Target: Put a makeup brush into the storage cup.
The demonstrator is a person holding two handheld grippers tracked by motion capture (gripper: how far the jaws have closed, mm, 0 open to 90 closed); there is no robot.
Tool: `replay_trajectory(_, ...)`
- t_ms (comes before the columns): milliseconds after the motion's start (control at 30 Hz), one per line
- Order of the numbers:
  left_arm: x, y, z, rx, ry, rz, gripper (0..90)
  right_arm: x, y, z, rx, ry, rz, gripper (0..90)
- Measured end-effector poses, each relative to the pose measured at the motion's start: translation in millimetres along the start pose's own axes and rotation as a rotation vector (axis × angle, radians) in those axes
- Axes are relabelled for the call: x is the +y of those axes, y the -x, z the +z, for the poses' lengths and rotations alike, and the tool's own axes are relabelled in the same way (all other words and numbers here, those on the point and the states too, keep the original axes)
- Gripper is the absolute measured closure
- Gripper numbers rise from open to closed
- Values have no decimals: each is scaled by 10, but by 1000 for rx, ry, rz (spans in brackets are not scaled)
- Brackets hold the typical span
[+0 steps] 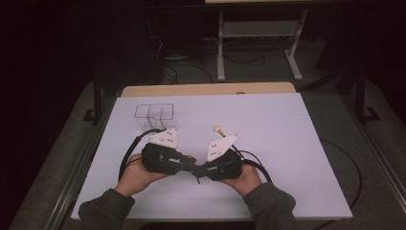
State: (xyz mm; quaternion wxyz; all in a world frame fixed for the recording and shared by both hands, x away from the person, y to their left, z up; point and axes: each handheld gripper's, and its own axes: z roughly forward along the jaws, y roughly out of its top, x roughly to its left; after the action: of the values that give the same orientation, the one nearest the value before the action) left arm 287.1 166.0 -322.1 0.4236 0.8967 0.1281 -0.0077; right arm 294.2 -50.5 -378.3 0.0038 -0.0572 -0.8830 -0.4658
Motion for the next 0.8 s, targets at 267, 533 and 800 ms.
replay_trajectory(267,6,-3,8,-2,6,-3,780,-1,-2,28,-2,-1,-16,828)
replay_trajectory(533,10,-2,22,-5,5,-2,826,-2,2,32,0,3,-15,828)
replay_trajectory(800,22,-26,20,-8,2,4,834,-15,18,26,5,8,1,778)
